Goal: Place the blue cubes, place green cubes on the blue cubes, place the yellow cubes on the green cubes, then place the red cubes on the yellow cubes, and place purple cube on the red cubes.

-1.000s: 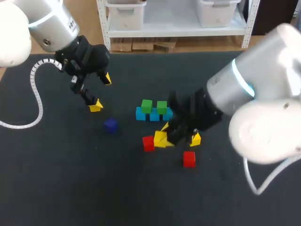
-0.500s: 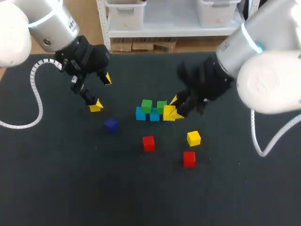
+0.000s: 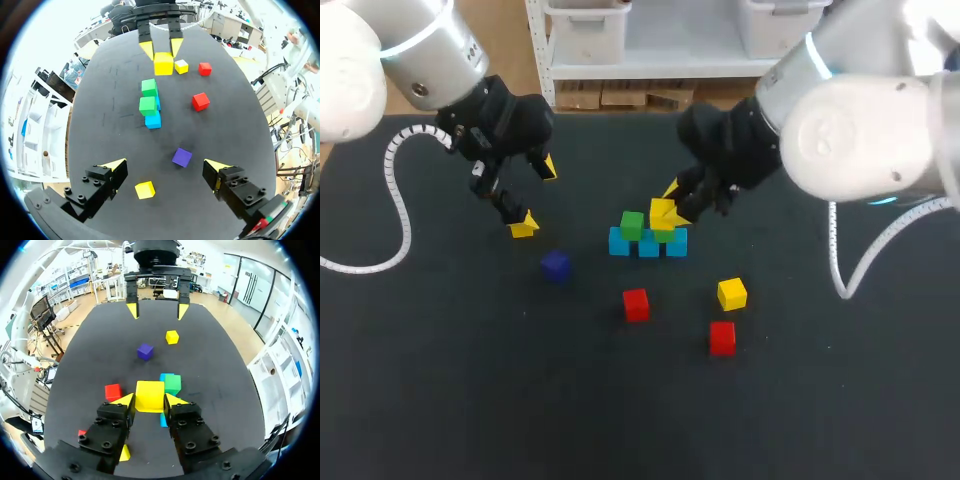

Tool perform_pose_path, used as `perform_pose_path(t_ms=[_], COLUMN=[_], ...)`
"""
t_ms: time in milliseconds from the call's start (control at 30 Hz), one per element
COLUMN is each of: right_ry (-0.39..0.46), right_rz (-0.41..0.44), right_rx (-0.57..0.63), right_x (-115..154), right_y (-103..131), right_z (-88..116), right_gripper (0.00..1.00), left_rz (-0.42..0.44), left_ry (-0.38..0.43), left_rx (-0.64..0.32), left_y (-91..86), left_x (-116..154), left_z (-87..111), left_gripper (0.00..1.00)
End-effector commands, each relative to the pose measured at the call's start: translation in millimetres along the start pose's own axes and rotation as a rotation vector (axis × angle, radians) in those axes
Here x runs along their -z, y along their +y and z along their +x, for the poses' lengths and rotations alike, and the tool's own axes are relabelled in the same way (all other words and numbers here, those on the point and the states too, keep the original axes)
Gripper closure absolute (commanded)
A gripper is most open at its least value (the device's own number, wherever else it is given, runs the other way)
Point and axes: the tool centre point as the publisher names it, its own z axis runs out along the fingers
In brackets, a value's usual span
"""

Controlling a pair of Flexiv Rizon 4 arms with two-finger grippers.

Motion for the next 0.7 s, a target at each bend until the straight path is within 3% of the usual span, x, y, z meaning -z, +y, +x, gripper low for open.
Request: perform_pose_path(t_ms=[33, 300, 700], right_ry=[0.0, 0.018, 0.021], right_rz=[-0.03, -0.04, -0.031], right_rx=[-0.001, -0.009, -0.026], right_x=[-10.9, -26.4, -27.0], right_y=[-12.5, -26.6, -36.6], right_z=[-3.3, -0.2, 2.2], right_gripper=[1.0, 1.0, 1.0], left_rz=[-0.003, -0.003, -0.003], left_ry=[-0.003, -0.003, -0.003], left_rx=[-0.003, -0.003, -0.003], left_y=[-1.1, -1.1, -1.1], left_x=[-0.1, -0.1, -0.1], left_z=[1.2, 1.2, 1.2], left_gripper=[0.0, 0.0, 0.0])
